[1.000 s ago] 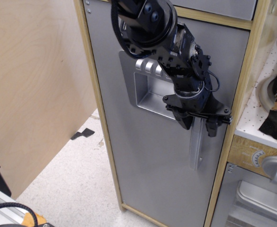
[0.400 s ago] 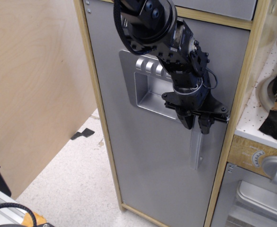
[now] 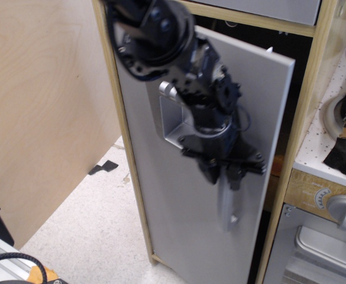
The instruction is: Open fridge
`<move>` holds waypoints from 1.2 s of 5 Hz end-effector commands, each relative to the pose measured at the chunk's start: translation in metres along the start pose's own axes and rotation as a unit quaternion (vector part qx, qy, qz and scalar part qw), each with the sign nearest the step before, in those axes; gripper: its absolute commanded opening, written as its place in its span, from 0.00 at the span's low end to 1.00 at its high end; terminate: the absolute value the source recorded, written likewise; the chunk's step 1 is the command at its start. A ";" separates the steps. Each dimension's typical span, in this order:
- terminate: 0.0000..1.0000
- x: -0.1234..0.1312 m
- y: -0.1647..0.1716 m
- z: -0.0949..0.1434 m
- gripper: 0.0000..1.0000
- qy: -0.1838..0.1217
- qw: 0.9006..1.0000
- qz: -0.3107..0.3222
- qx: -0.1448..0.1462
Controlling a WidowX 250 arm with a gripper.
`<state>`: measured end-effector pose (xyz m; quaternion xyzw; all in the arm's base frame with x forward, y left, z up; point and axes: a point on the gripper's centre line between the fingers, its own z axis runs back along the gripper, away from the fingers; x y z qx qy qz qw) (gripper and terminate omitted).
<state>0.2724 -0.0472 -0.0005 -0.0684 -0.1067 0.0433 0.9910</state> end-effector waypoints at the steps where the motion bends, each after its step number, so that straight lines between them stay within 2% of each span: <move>1: 0.00 -0.033 -0.006 0.026 1.00 -0.011 0.999 0.035 0.007; 2: 0.00 -0.051 -0.023 0.025 1.00 0.028 0.999 0.029 0.002; 3: 0.00 -0.055 -0.048 0.015 1.00 0.029 0.999 0.035 0.000; 4: 0.00 -0.039 -0.073 0.004 1.00 0.052 0.998 -0.007 -0.017; 5: 0.00 -0.017 -0.098 0.003 1.00 0.043 0.997 -0.062 -0.019; 6: 0.00 0.006 -0.115 0.009 1.00 0.013 0.993 -0.113 -0.022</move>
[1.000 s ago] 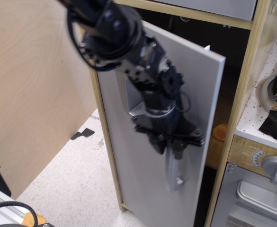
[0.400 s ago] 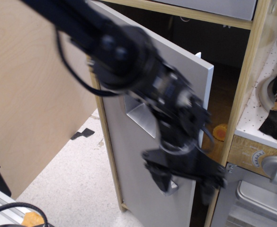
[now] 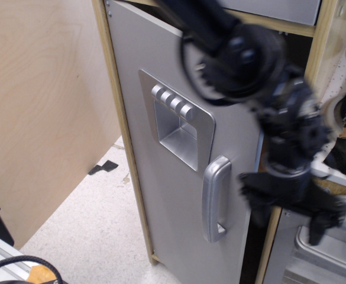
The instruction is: Open fridge
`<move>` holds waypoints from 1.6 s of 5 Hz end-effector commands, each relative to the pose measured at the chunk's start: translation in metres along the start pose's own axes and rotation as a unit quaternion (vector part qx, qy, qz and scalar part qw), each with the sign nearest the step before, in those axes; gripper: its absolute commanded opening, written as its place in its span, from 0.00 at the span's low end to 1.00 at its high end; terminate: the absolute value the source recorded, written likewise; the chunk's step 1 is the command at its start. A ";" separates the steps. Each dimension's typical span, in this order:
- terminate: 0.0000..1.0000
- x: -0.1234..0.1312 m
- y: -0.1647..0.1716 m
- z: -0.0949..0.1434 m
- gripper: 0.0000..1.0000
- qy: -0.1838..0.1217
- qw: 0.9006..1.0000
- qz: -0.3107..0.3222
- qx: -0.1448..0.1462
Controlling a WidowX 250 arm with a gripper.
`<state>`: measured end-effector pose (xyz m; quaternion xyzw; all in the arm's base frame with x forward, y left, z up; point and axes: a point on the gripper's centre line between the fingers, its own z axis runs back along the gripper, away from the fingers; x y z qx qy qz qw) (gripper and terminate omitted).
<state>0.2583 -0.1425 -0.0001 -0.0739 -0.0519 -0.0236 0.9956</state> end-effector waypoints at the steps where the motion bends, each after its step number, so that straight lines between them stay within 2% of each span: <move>1: 0.00 0.046 -0.023 0.029 1.00 -0.066 0.994 -0.083 0.001; 3: 0.00 0.058 0.014 0.034 1.00 -0.067 0.993 -0.097 0.011; 4: 0.00 0.054 0.026 0.037 1.00 -0.049 0.995 -0.083 0.019; 5: 0.00 0.043 0.026 0.044 1.00 -0.031 0.998 -0.055 0.012; 6: 0.00 0.026 0.026 0.054 1.00 -0.011 0.999 -0.031 0.028; 7: 0.00 -0.005 0.035 0.064 1.00 0.003 0.999 -0.021 0.046; 8: 0.00 -0.023 0.053 0.073 1.00 0.005 0.999 -0.008 0.051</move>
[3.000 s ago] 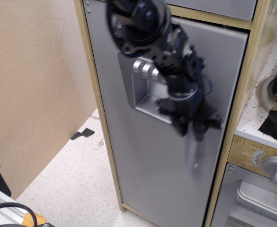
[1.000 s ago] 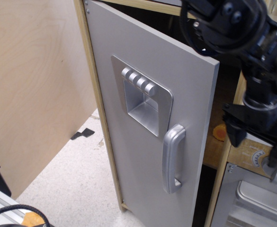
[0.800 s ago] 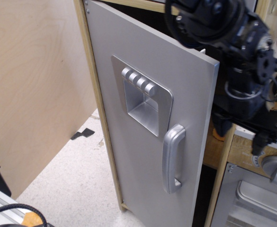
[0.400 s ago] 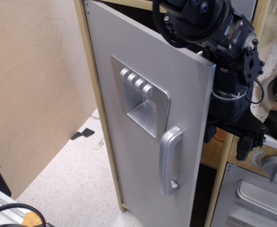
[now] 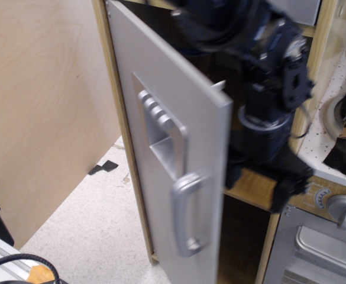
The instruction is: Open fridge
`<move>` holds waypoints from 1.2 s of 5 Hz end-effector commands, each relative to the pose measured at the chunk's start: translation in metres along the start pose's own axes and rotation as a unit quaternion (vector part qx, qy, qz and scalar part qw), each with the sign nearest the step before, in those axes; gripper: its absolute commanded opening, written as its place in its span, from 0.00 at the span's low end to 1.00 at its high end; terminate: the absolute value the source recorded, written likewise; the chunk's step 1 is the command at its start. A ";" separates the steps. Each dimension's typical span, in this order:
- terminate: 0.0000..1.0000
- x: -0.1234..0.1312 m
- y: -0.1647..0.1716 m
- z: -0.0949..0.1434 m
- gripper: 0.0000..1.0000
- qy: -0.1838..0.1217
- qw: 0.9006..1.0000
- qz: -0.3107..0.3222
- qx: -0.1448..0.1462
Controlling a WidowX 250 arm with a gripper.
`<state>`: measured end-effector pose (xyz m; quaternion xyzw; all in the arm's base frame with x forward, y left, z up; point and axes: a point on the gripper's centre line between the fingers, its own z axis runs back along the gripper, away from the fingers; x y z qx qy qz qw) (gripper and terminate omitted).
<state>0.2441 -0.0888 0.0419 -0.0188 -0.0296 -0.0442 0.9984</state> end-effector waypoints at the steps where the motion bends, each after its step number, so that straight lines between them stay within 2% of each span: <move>1: 0.00 -0.016 0.032 0.023 1.00 -0.024 1.000 0.012 -0.004; 3: 0.00 -0.015 0.100 0.029 1.00 -0.025 0.999 0.001 -0.020; 5: 0.00 -0.015 0.131 0.031 1.00 -0.051 0.999 0.012 0.002; 6: 1.00 -0.013 0.139 0.030 1.00 -0.055 0.998 0.031 0.020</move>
